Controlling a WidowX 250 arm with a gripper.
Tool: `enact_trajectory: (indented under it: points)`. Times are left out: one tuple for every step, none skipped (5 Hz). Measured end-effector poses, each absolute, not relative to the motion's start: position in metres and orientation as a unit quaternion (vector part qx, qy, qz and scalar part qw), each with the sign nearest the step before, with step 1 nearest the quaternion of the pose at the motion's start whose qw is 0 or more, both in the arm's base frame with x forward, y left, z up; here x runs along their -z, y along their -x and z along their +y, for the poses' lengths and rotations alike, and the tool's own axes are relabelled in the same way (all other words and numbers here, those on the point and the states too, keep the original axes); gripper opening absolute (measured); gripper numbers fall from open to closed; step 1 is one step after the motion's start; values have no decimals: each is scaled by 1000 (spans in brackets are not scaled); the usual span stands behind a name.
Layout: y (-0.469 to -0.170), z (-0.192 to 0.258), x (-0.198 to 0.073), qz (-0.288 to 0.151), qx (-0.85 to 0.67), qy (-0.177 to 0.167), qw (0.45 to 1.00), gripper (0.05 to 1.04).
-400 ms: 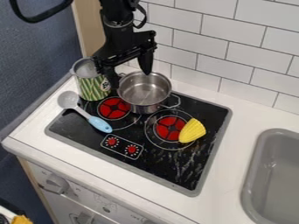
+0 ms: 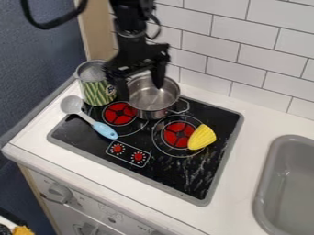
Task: Move the yellow object in the burner switch
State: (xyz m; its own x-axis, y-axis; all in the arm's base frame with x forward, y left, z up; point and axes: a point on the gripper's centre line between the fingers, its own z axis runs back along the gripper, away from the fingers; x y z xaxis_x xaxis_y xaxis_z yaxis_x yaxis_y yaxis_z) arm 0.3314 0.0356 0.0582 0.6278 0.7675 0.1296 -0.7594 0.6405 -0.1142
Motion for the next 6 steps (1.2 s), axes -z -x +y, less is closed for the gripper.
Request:
enact_trajectory:
  points:
    - [-334,3,-63,-83,-361,41,928,1001]
    - [-330,-29,-67,-76,-277,68,955,1001]
    - [-328,-45,-60,-48,-203,67,976,1001]
    - [-328,-52,-41,-26,-145,40,988,1001]
    - [-330,-60,-19,-10,-106,-1,994,1001]
    - [-334,-68,-5,-1,-81,-10,997,1001]
